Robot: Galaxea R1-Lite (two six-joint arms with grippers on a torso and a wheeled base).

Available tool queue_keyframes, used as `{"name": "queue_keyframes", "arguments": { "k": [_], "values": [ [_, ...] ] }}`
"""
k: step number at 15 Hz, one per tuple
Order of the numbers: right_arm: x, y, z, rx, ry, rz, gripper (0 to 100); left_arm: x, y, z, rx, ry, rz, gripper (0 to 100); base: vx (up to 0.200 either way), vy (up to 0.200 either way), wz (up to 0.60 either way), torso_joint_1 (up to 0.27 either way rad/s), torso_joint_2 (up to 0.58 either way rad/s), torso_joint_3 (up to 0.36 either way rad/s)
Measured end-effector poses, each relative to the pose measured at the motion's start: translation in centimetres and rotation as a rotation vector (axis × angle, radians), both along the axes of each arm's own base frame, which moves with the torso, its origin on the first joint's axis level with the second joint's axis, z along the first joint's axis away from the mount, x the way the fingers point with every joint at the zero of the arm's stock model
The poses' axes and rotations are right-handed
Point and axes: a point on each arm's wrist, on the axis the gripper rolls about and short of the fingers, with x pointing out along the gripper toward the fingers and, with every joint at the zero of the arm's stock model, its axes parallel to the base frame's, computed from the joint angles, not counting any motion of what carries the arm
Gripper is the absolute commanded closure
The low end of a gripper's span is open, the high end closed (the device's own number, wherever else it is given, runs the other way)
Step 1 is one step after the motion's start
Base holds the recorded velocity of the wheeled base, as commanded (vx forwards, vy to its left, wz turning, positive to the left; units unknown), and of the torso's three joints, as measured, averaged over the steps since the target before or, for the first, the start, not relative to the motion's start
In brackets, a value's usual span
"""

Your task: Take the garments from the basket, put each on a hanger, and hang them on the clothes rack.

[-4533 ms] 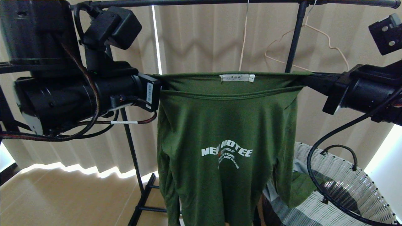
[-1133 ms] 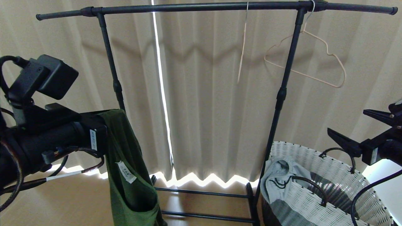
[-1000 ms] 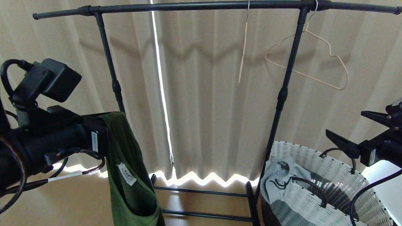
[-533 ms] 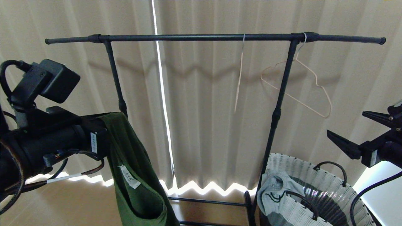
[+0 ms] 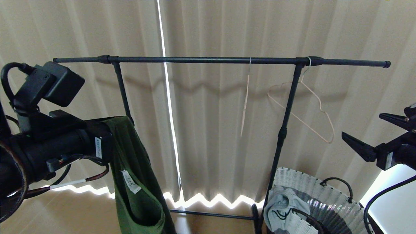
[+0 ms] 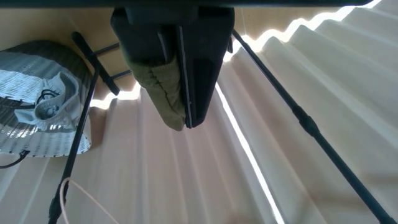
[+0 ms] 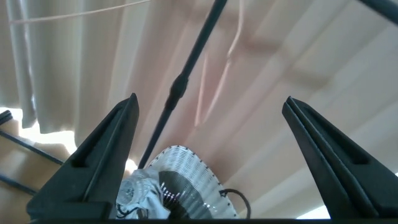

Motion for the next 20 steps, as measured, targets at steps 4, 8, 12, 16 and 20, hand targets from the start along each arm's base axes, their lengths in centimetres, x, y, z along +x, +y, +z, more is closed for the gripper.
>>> {"name": "queue_keyframes", "arguments": {
  "k": [4,8,12,16,20],
  "values": [
    [0.3,-0.1,1.2,0.001,-0.021,0.010,0,-0.1,0.1,0.1,0.000,-0.003,0.001,100,0.000,0.000,0.00,0.008,-0.01,-0.007],
    [-0.3,-0.5,1.2,0.020,0.297,-0.023,0,-0.1,0.1,-0.2,0.013,0.000,-0.001,100,0.000,0.000,0.00,0.000,0.00,0.000],
    [-1.0,-1.5,4.1,0.049,0.357,-0.163,0,-0.4,0.2,-0.5,0.024,-0.020,-0.003,100,0.000,0.000,0.00,0.000,0.00,0.000],
    [-1.0,-1.6,4.6,0.048,0.337,-0.171,0,-0.6,0.3,-0.7,0.004,-0.015,0.001,100,0.100,0.000,0.00,0.001,0.00,0.002],
    [-1.0,-1.6,4.8,0.047,0.331,-0.173,0,-1.2,0.7,-1.3,0.001,0.001,0.006,100,0.200,0.000,0.00,0.005,0.00,-0.002]
  ]
}}
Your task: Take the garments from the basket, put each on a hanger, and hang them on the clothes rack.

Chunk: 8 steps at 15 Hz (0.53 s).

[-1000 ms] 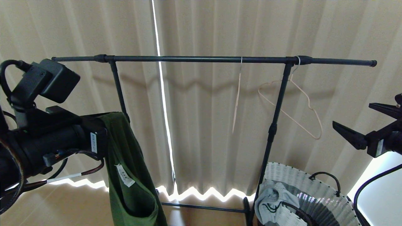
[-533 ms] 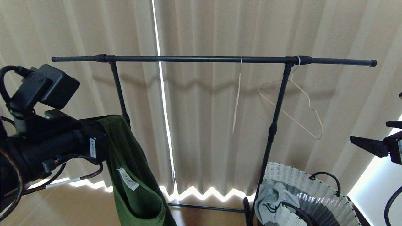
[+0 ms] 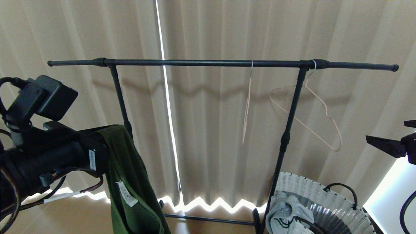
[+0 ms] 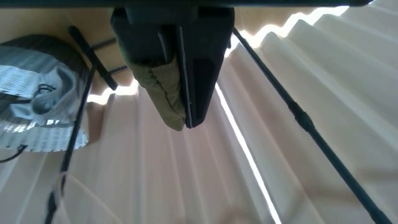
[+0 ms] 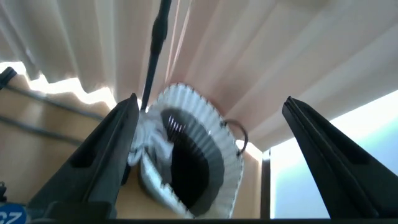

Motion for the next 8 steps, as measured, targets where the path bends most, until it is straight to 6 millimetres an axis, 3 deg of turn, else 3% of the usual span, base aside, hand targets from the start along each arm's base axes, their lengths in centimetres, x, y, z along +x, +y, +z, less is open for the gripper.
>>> {"name": "queue_keyframes", "arguments": {
  "k": [5,8],
  "values": [
    [0.6,0.0,0.2,0.001,-0.001,0.006,0,-1.0,0.4,-0.8,0.006,0.012,-0.004,100,0.200,0.000,0.00,0.010,0.00,0.001],
    [1.2,0.2,0.3,0.004,0.002,0.022,0,-1.2,0.4,-1.2,0.011,0.015,-0.011,100,0.000,0.000,0.00,0.000,0.00,0.000]
  ]
}}
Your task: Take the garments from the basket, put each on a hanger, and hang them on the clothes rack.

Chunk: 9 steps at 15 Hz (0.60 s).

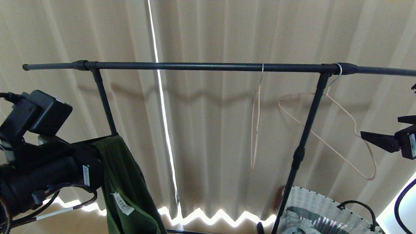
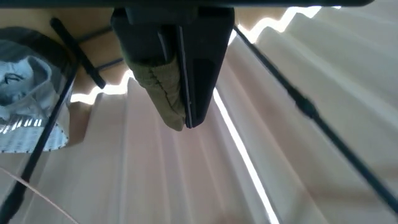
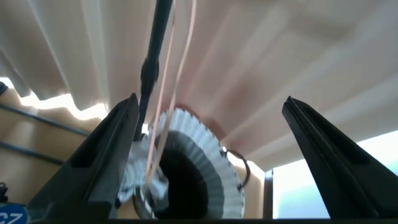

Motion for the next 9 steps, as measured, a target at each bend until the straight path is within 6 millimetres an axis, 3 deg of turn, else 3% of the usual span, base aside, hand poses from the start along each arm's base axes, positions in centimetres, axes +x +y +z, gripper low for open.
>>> {"name": "queue_keyframes", "arguments": {
  "k": [9],
  "values": [
    [4.9,0.9,-1.0,0.087,0.081,-0.015,0,-0.6,0.0,-2.0,-0.061,-0.006,-0.053,100,0.000,0.000,0.00,0.000,0.00,0.000]
  ]
}}
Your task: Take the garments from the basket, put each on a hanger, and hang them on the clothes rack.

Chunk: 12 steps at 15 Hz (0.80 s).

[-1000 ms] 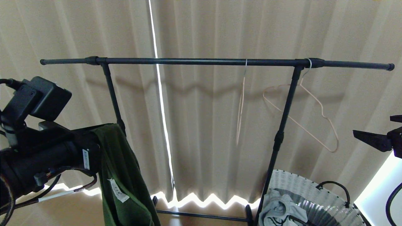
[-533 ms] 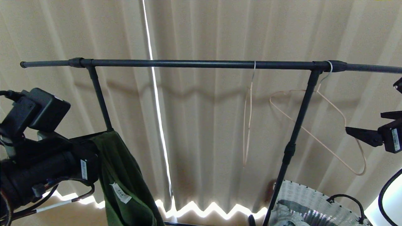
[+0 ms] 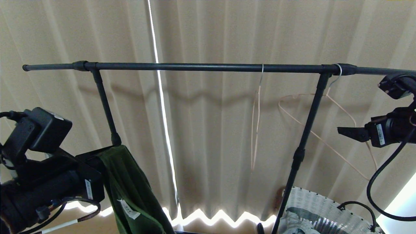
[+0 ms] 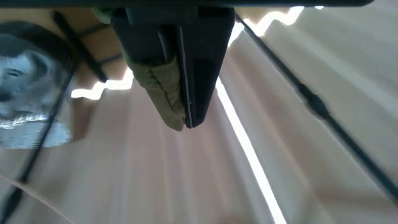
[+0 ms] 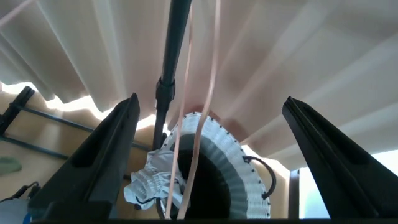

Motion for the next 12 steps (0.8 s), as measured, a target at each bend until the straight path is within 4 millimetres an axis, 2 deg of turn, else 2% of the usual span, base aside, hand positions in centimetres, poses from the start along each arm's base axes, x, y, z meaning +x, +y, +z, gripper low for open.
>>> {"name": "queue_keyframes", "arguments": {
  "k": [3,6,12],
  "values": [
    [1.1,-0.1,-0.6,0.016,0.025,-0.013,0,0.2,0.4,0.4,-0.022,-0.015,-0.026,100,0.000,0.000,0.00,0.000,0.00,0.000],
    [2.0,-0.1,-0.9,0.107,0.042,-0.071,0,0.4,0.4,0.9,-0.030,-0.032,-0.028,100,0.000,0.000,0.00,0.000,0.00,0.000],
    [3.1,-0.1,-1.6,0.116,0.071,-0.078,0,0.8,0.2,1.0,-0.040,-0.053,-0.026,100,0.000,0.000,0.00,0.000,0.00,0.000]
  ]
}}
